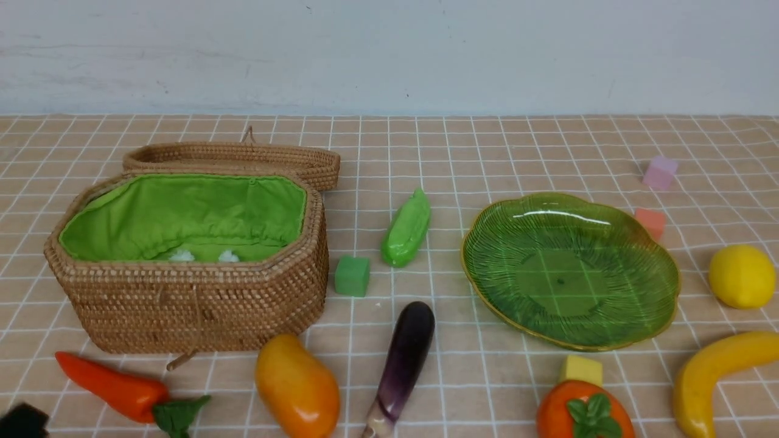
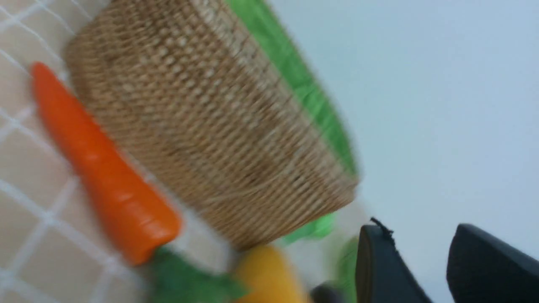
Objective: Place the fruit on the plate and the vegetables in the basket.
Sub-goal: Use the left arm to grab a carrot and put it into the left basket
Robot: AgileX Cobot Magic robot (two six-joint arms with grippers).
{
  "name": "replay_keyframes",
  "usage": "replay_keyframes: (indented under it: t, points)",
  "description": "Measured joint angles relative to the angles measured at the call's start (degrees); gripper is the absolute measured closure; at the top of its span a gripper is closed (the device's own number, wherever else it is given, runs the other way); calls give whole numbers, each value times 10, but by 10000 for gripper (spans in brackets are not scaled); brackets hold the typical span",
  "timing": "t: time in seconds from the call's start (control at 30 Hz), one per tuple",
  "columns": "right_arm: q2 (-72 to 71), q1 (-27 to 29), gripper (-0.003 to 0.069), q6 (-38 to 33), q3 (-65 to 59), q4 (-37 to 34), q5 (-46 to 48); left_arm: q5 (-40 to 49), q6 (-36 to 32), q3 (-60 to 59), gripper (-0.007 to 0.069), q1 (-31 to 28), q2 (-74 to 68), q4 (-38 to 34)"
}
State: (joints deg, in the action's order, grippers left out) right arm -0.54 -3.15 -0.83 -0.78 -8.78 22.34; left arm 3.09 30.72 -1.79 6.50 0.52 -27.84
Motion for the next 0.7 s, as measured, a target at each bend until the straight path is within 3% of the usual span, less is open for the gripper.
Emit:
replay_keyframes:
  t: [0.2,0.33,0.5,0.7]
  points:
    - [0,0,421,0,0,0,0,37,-24,56,498,0,-14,-6]
    - [0,0,421,0,0,0,0,158,-127,166,637,0,-106,58]
    - [0,0,421,0,0,0,0,277,-223,261,637,0,-243,75]
    - [0,0,421,0,0,0,-1,308,-281,299,637,0,-323,77]
